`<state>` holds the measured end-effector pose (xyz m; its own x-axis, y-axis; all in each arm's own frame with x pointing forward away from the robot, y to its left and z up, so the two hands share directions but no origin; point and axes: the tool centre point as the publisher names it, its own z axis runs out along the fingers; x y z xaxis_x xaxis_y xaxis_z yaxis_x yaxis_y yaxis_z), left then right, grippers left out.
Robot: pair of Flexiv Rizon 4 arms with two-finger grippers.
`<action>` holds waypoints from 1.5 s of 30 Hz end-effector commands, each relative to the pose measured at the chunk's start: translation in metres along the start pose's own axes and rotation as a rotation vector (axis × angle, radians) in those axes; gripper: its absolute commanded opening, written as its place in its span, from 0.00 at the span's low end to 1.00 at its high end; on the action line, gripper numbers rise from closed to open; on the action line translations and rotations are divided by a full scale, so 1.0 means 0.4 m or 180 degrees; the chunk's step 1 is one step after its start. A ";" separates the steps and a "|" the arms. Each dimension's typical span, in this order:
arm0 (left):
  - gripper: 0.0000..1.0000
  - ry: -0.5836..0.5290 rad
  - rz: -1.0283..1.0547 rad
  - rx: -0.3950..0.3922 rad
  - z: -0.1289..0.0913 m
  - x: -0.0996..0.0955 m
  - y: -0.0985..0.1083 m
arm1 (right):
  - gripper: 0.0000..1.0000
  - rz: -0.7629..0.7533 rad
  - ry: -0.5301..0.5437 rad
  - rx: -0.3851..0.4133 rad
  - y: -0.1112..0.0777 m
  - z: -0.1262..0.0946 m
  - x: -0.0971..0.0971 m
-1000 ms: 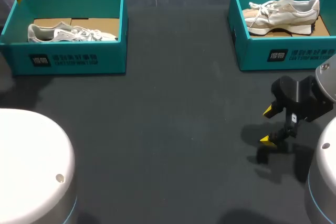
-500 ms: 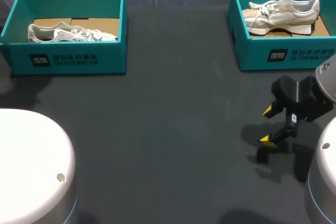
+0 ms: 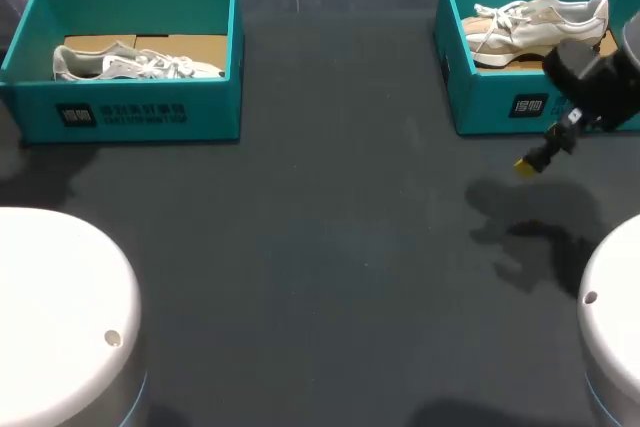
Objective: Take the shoe out of the shoebox, open the shoe tongue, remove and reinsert the insole, then place the shoe into the shoebox
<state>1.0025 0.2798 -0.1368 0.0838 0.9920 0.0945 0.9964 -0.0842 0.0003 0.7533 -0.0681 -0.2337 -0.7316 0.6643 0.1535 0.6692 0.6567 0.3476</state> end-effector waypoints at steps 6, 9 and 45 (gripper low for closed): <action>1.00 0.0004 0.0004 0.0002 -0.001 0.001 0.001 | 1.00 0.0464 -0.0095 0.0769 0.140 -0.052 -0.185; 1.00 0.0004 0.0004 0.0002 -0.001 0.001 0.001 | 1.00 0.0400 -0.0178 0.0683 0.163 -0.077 -0.216; 1.00 0.0004 0.0004 0.0002 -0.001 0.001 0.001 | 1.00 0.1770 -0.0683 0.0941 0.246 -0.099 -0.677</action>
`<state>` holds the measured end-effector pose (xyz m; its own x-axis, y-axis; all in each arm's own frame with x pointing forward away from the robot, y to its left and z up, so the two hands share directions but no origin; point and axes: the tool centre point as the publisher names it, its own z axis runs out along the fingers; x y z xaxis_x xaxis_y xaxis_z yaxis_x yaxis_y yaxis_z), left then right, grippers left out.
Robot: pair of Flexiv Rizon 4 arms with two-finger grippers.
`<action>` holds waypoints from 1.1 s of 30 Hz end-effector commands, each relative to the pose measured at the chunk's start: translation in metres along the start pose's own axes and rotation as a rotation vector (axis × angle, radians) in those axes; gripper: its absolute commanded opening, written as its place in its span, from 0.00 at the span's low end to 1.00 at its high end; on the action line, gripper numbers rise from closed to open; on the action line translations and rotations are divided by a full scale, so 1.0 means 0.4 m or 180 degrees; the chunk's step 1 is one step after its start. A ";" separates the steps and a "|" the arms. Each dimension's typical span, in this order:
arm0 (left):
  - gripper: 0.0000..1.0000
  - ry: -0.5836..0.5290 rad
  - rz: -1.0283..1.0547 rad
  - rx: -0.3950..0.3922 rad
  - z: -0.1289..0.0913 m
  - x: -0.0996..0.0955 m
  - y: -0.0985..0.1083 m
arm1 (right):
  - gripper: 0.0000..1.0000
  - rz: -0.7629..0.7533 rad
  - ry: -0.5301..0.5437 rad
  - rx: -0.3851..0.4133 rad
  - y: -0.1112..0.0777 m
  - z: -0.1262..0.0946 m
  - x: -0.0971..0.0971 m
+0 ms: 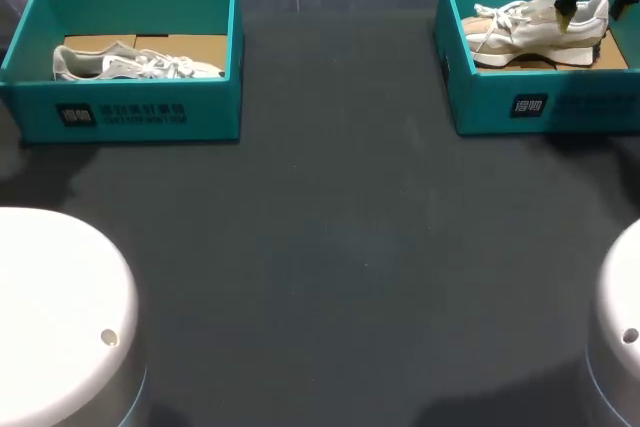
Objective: Take the shoe out of the shoebox, open the shoe tongue, remove and reinsert the insole, then place the shoe into the shoebox
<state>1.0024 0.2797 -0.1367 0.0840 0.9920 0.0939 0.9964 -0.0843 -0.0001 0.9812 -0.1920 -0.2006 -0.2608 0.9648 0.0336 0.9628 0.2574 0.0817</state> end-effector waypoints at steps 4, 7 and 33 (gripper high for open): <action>1.00 0.0006 0.0004 0.0001 0.000 0.001 0.001 | 1.00 0.0194 -0.0028 0.0296 0.105 0.029 -0.078; 1.00 0.0006 0.0004 0.0001 0.000 0.001 0.001 | 1.00 0.0194 -0.0028 0.0296 0.105 0.029 -0.078; 1.00 0.0006 0.0004 0.0001 0.000 0.001 0.001 | 1.00 0.1084 -0.0496 0.0459 0.253 0.158 -0.239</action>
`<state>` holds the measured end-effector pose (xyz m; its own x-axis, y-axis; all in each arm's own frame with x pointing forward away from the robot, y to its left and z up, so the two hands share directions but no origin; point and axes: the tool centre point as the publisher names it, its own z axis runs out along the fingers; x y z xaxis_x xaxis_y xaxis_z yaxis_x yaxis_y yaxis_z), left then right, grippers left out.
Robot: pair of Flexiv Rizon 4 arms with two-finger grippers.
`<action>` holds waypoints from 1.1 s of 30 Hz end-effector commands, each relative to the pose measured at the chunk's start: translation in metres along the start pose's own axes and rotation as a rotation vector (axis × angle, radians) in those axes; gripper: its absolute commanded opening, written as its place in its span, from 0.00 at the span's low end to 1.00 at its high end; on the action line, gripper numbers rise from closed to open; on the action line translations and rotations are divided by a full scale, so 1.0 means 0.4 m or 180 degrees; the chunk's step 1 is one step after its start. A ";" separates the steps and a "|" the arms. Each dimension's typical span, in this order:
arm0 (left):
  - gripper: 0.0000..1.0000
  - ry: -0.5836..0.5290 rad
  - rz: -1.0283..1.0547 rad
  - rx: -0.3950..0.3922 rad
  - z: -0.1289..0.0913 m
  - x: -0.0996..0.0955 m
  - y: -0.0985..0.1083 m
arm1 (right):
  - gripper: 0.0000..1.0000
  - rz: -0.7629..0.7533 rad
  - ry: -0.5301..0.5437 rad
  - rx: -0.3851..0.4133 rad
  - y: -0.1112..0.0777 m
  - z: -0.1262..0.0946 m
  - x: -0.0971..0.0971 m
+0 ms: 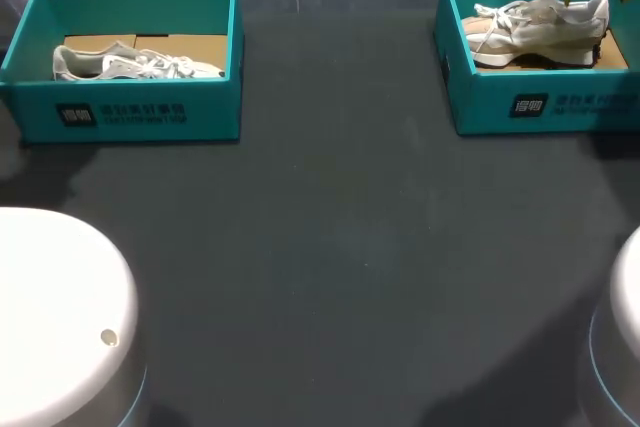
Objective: Take the shoe out of the shoebox, open the shoe tongue, remove and reinsert the insole, then place the shoe into the shoebox
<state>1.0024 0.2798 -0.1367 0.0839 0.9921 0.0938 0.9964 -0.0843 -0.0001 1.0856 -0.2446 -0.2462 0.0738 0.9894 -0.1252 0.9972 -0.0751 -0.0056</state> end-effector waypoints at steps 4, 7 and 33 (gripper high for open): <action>1.00 0.0006 0.0004 0.0001 0.000 0.001 0.001 | 1.00 0.0079 -0.0015 0.0142 0.086 0.055 -0.046; 1.00 0.0006 0.0004 0.0001 0.000 0.001 0.001 | 1.00 0.0081 -0.0045 0.0146 0.104 0.063 -0.060; 1.00 0.0006 0.0004 0.0001 0.000 0.001 0.001 | 0.66 -0.0010 -0.0003 0.0105 0.205 0.188 -0.122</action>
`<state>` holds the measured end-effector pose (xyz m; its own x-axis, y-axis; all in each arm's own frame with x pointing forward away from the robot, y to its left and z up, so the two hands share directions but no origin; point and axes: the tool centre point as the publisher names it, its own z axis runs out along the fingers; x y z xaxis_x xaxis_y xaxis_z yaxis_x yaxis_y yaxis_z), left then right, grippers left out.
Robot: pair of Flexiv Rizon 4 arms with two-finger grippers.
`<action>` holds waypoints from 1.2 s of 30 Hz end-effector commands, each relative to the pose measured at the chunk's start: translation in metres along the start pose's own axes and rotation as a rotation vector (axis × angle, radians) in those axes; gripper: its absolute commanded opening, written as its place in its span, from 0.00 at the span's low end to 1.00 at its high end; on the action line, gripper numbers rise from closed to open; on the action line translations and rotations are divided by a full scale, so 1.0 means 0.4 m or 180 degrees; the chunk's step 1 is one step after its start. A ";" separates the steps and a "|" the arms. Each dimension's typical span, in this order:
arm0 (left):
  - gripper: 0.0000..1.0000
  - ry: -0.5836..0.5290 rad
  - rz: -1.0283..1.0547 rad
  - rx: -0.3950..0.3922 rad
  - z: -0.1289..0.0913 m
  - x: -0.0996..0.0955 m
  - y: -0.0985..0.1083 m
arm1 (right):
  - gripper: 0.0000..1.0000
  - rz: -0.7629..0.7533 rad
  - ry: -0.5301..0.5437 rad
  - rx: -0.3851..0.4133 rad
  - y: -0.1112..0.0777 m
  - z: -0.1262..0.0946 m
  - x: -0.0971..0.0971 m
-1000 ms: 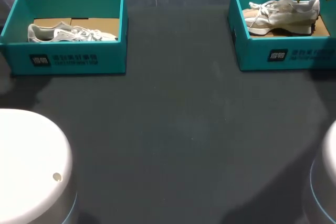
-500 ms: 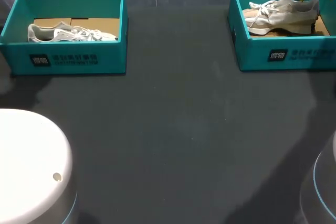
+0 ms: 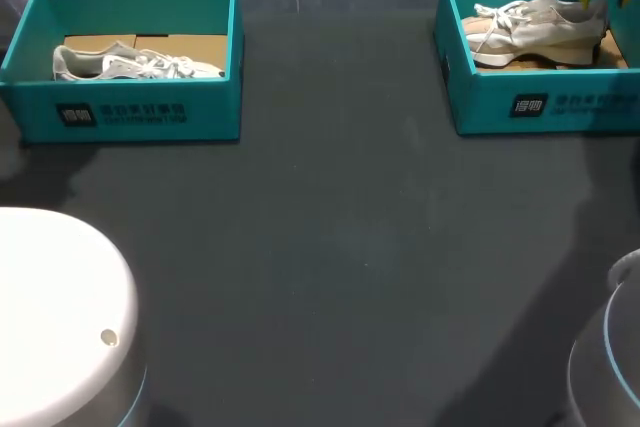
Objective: Take the shoe out of the shoebox, open the shoe tongue, remove and reinsert the insole, then place the shoe into the shoebox
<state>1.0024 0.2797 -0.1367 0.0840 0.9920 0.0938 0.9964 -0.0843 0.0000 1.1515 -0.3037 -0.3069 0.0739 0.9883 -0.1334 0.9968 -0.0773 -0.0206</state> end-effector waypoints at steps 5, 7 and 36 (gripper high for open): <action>1.00 0.0006 0.0004 0.0001 0.000 0.001 0.001 | 0.72 -0.0041 0.0053 0.0072 0.042 0.045 -0.015; 1.00 0.0006 0.0004 0.0001 0.000 0.001 0.001 | 0.75 -0.0053 0.0063 0.0079 0.044 0.052 -0.017; 1.00 0.0006 0.0004 0.0001 0.000 0.001 0.001 | 0.67 0.0013 0.0209 0.0190 0.016 0.147 -0.001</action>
<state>1.0024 0.2797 -0.1367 0.0840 0.9920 0.0938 0.9964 -0.0844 0.0000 1.1536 -0.3125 -0.3605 0.0808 0.9944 -0.0680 0.9934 -0.0859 -0.0757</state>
